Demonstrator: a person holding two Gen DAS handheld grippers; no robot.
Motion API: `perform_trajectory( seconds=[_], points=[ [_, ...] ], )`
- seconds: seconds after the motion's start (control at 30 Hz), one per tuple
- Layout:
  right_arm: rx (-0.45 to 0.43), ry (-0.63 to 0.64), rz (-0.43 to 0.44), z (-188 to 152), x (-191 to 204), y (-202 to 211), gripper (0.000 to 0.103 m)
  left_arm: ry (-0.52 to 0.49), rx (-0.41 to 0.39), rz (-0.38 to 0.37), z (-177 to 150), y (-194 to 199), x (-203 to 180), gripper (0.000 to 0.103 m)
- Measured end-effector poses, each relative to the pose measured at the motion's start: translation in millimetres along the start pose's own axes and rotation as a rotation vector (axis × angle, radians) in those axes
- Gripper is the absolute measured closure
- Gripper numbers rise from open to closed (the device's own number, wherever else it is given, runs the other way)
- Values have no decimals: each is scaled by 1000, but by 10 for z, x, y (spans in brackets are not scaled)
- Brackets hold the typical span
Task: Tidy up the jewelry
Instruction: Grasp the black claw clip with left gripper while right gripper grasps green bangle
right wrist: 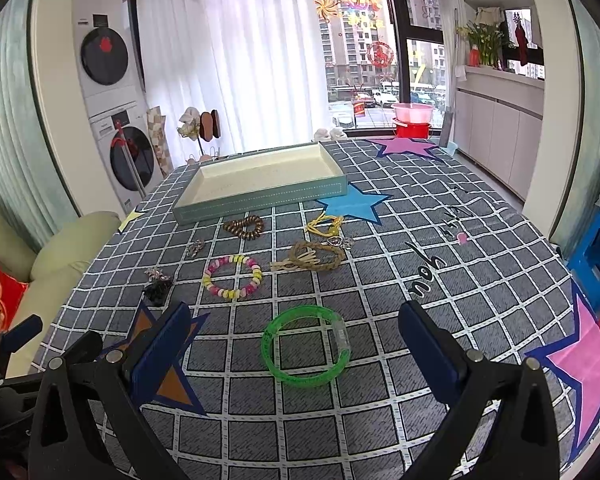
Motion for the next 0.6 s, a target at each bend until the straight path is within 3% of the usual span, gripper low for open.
perform_trajectory(
  seconds=[0.17, 0.27, 0.6],
  points=[
    [32, -8, -16, 18, -68, -88, 0, -10, 29, -11, 13, -95, 29, 0],
    [81, -10, -44, 29, -117, -190, 0, 6, 74, -59, 24, -212, 58, 0],
    [216, 0, -148, 73, -394, -532, 0, 25, 170, -103, 157, -656, 134, 0]
  ],
)
Point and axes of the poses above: each gripper's, at about its wrist camera, not at the fingertips, and y roughly against the way its jaws point, x to its left, z to its top, the point moved 3 cm from there along -y, roughly the way its jaws point, and after that the axes turned 9 degrees about -y, right-handed, at the moved point
